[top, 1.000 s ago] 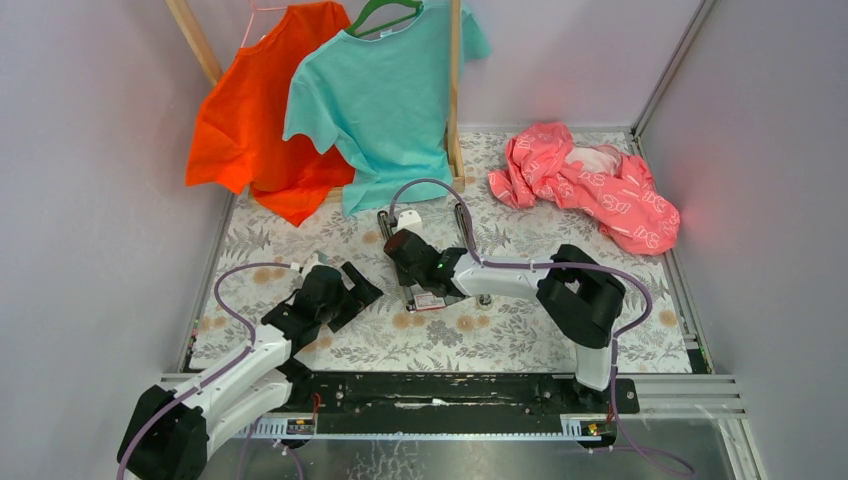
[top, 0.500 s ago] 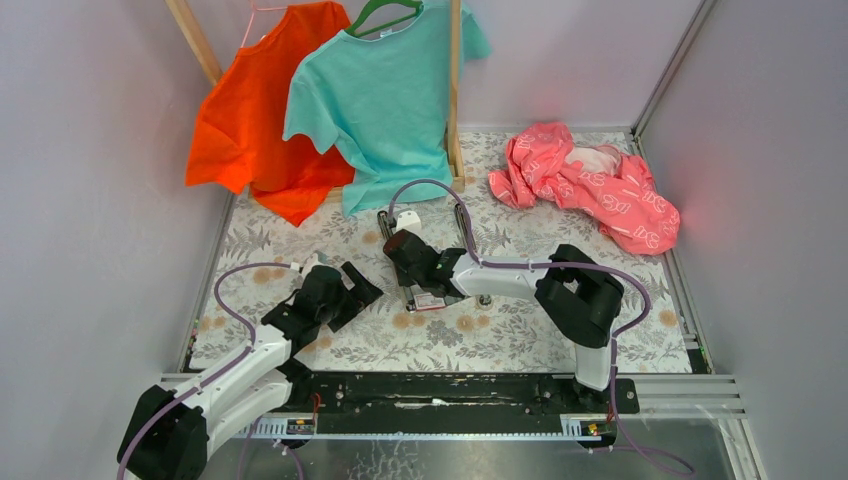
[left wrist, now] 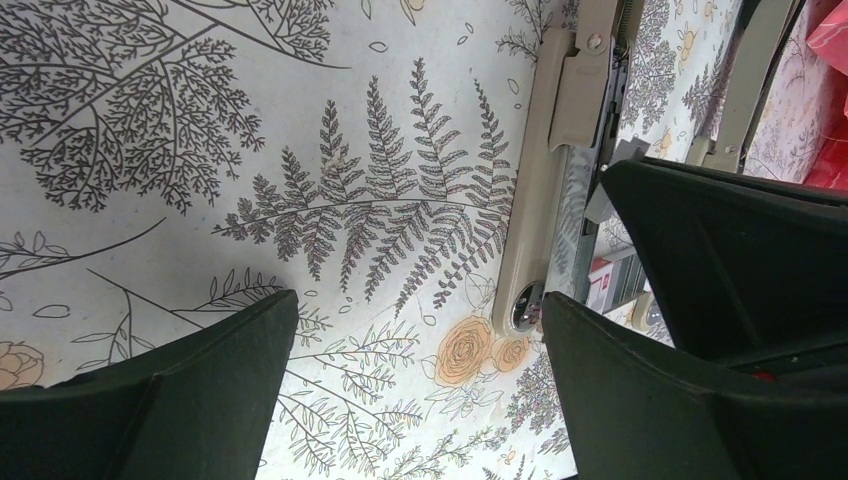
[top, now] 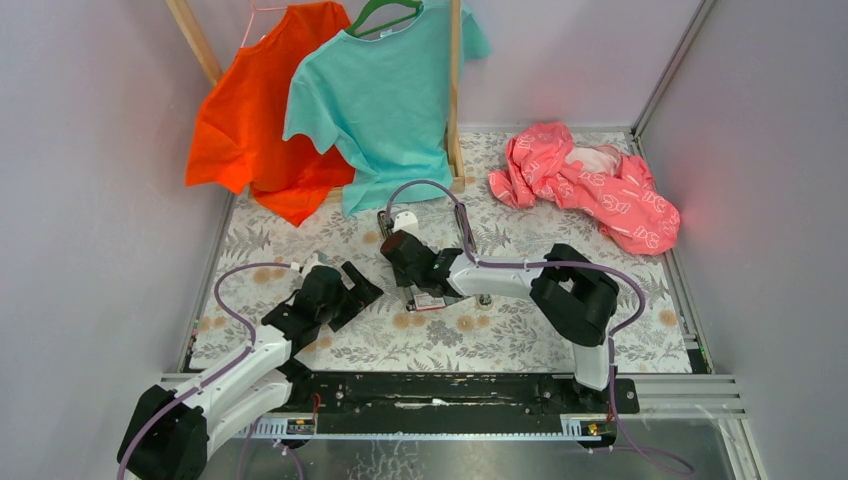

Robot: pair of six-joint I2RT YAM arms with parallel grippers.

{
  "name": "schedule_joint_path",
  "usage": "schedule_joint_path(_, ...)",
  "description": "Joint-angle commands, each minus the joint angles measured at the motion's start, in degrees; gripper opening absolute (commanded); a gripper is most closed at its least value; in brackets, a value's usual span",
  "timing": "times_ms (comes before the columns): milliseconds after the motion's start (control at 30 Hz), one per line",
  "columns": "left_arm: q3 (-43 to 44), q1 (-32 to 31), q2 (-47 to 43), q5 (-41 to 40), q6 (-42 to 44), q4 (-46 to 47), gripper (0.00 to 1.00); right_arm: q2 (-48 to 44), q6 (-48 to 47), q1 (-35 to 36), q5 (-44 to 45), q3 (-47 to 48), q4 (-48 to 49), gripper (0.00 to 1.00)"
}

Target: Load the staples into the stapler

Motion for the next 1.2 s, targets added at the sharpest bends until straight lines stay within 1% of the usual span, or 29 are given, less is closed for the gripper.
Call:
schedule_joint_path(0,-1.7,0.4,0.6,0.1,0.7,-0.3,1.00,0.9,-0.3,0.6,1.4,2.6,1.3,0.24)
schedule_joint_path(233,-1.7,0.4,0.5,0.1,0.7,-0.3,1.00,0.6,-0.6,0.6,2.4,2.2,1.0,0.24)
schedule_joint_path(367,-1.7,0.4,0.6,0.2,0.7,-0.2,1.00,0.1,-0.8,0.6,1.6,2.2,1.0,0.24)
schedule_joint_path(567,-1.6,0.4,0.9,0.1,0.7,-0.1,1.00,-2.1,-1.4,0.8,2.0,1.6,1.8,0.24)
schedule_joint_path(900,-1.7,0.4,1.2,0.4,0.7,0.1,1.00,-2.5,-2.0,1.2,3.3,1.1,2.4,0.24)
schedule_joint_path(1167,-2.1,0.4,0.9,0.4,0.4,0.3,1.00,-4.7,-2.1,1.5,3.8,-0.7,4.2,0.24)
